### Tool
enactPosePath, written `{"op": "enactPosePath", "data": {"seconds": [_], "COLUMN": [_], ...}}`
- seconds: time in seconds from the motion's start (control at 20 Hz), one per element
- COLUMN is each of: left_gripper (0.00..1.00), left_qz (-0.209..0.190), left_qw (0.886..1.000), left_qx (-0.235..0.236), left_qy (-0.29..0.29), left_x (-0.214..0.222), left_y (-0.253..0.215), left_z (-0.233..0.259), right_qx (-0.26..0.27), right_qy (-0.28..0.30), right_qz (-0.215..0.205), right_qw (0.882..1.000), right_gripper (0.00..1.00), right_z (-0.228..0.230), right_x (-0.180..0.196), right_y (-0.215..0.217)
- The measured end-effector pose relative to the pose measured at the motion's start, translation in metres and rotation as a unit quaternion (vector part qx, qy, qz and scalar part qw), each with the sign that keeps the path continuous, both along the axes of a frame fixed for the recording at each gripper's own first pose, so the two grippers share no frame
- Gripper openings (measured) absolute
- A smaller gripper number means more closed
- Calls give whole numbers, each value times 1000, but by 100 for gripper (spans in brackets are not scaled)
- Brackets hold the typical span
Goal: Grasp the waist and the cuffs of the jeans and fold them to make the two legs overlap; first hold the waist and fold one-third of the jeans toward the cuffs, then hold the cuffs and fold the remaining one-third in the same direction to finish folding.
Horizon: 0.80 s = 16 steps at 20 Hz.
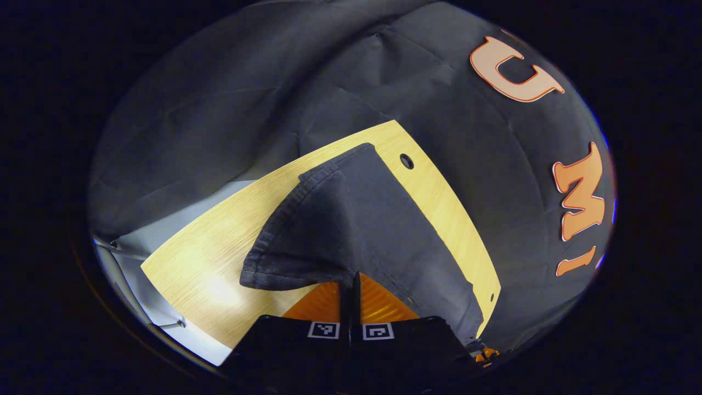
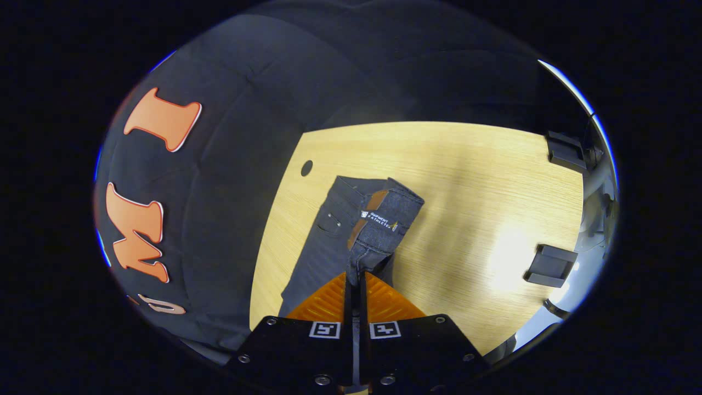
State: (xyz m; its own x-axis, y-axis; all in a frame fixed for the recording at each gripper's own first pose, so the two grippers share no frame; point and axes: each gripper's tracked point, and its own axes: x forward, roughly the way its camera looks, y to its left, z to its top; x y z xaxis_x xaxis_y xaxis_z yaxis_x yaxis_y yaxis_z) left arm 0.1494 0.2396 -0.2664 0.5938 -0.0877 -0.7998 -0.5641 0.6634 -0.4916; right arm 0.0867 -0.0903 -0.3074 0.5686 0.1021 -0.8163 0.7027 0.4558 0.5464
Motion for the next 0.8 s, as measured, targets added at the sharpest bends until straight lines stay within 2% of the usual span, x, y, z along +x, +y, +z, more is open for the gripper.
{"op": "enactPosePath", "data": {"seconds": [0.15, 0.3, 0.45, 0.8], "left_gripper": [1, 1, 1, 1], "left_qz": [-21, -18, -13, -13], "left_qw": [1000, 1000, 1000, 998], "left_qx": [-1, -9, 4, 51], "left_qy": [-13, -12, -3, 39], "left_x": [32, 55, 74, 110], "left_y": [5, 4, 8, 18], "left_z": [13, 21, 23, 6], "right_qx": [-13, -8, -8, 22], "right_qy": [-17, -19, -13, 10], "right_qz": [-8, -18, -14, 26], "right_qw": [1000, 1000, 1000, 999], "right_gripper": [6, 5, 5, 5], "right_z": [22, 36, 37, 6], "right_x": [13, 25, 42, 104], "right_y": [3, 3, -1, -2]}}
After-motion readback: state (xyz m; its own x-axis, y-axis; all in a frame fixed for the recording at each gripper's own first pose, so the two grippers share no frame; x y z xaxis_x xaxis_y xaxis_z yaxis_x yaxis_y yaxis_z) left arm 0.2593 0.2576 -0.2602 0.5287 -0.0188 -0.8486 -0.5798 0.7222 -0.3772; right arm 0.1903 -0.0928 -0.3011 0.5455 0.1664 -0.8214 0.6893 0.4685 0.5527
